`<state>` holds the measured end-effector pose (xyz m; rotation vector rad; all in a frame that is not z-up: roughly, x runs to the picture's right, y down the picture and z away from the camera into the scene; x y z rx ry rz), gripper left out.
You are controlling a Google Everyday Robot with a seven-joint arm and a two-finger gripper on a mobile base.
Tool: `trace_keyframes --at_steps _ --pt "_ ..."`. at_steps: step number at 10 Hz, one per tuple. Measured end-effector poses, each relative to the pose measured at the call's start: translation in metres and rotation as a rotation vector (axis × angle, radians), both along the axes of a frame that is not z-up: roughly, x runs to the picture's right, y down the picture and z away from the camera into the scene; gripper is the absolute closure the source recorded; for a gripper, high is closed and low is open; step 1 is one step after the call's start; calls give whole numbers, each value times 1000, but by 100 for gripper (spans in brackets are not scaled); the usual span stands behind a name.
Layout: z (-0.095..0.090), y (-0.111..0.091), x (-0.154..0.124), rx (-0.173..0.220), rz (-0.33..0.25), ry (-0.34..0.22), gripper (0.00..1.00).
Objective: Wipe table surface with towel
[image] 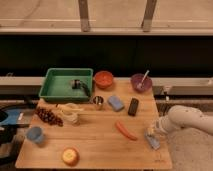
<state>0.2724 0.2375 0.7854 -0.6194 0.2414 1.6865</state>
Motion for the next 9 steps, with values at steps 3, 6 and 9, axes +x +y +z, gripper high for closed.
trace_keyframes --at_steps 3,6,9 --pt "11 -39 10 34 1 35 100" --pt "24 -64 -23 45 -22 -18 100" --pt "20 -60 -58 44 -77 -98 100"
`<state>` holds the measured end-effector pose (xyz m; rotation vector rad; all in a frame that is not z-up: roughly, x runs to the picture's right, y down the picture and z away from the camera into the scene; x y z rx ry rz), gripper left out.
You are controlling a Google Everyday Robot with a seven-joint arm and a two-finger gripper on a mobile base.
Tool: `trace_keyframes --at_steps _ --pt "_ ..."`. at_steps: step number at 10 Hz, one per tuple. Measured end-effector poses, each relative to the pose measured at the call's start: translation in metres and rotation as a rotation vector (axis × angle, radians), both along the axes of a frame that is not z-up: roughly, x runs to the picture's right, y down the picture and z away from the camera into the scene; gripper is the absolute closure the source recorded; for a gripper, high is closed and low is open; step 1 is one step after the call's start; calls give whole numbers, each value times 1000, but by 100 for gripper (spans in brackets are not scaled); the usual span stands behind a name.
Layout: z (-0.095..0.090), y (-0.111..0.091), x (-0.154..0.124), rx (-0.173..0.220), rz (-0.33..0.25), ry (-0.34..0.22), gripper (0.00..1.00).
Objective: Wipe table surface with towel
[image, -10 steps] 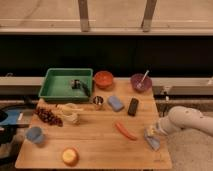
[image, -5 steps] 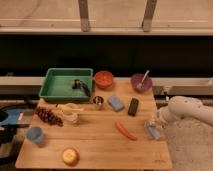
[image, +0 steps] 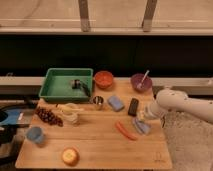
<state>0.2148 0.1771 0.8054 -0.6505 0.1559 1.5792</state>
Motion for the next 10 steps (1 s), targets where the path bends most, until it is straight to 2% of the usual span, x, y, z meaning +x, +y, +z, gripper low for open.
trace_keyframes --at_steps 3,5,6,8,10 --pt "-33 34 -6 8 -34 -29 100" --pt "-55 62 16 3 -42 0 100" --pt "-58 68 24 -1 -41 26 100" --pt "-54 69 42 -7 -21 86 100" --pt "-39 48 53 2 -5 131 100"
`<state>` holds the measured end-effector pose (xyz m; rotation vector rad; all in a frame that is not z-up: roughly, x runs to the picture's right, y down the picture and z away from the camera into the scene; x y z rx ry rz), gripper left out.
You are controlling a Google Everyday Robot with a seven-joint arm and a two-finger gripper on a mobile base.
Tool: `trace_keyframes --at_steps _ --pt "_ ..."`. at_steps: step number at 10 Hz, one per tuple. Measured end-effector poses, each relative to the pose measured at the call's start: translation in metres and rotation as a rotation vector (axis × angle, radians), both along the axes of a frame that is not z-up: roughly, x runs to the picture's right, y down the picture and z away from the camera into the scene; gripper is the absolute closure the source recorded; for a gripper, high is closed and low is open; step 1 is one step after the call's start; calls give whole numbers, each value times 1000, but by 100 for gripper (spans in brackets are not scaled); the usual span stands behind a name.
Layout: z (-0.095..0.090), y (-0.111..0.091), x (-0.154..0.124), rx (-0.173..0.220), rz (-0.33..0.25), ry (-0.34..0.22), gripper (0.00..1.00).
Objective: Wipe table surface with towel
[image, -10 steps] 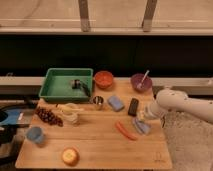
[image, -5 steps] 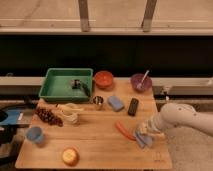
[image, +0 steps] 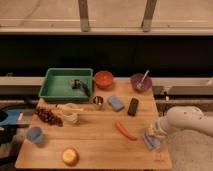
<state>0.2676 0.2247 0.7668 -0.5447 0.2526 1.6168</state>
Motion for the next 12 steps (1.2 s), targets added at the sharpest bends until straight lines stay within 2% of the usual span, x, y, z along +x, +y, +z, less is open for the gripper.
trace_keyframes --at_steps 3,5,8,9,12 --pt "28 -48 6 28 12 29 100" --pt "39 -68 -6 36 -6 12 100" --pt "35 -59 -27 38 -48 -25 100" --pt "27 -49 -35 44 -67 -37 100" --pt "-12 -6 -54 69 -105 -45 100"
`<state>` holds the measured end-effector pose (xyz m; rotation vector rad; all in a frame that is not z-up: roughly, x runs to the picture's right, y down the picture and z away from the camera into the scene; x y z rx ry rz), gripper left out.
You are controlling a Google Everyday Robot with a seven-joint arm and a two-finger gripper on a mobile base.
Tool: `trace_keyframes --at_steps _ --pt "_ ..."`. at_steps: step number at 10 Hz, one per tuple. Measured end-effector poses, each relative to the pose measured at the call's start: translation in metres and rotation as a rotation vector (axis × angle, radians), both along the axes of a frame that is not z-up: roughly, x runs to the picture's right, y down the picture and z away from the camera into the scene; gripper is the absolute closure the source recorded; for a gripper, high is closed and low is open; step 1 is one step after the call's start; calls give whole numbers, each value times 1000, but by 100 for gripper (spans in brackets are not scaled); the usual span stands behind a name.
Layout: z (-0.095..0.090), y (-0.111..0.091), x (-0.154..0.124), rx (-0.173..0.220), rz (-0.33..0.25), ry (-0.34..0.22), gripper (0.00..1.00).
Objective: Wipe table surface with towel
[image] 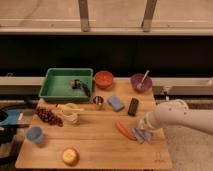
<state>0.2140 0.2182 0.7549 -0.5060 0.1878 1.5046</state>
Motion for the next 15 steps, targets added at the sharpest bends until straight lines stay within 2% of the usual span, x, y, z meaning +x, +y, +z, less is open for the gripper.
trace_keyframes --at_steps 2,5,7,9,11,13,15 --pt "-11 19 6 -8 19 23 100" --pt "-8 20 29 -12 58 64 100" --pt "8 -1 47 -11 81 76 100" --pt "31 -34 64 -4 93 71 100" --pt "50 -62 66 3 75 48 100" --pt "56 -69 62 7 48 23 100" --pt "51 -64 49 13 22 -12 100"
